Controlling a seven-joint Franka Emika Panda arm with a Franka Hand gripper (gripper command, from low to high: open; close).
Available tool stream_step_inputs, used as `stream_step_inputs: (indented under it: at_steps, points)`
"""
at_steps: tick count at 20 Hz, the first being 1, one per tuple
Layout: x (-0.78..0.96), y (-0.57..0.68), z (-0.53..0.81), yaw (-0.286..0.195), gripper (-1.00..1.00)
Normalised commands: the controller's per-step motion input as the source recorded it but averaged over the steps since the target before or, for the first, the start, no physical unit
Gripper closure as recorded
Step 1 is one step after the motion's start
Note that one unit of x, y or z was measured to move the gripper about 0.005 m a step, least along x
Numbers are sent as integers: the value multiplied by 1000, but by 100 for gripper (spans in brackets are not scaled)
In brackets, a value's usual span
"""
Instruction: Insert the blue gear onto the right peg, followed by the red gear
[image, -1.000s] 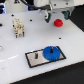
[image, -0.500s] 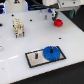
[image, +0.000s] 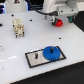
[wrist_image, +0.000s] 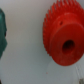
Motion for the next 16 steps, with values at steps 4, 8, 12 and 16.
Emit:
stream_step_inputs:
  at_steps: [4,8,12,16]
  points:
    - [-331,-240,25,0,-100]
    - [-166,-203,27,0,-100]
    - [-107,-153,4,0,-100]
    - [-192,-85,-64,0,100]
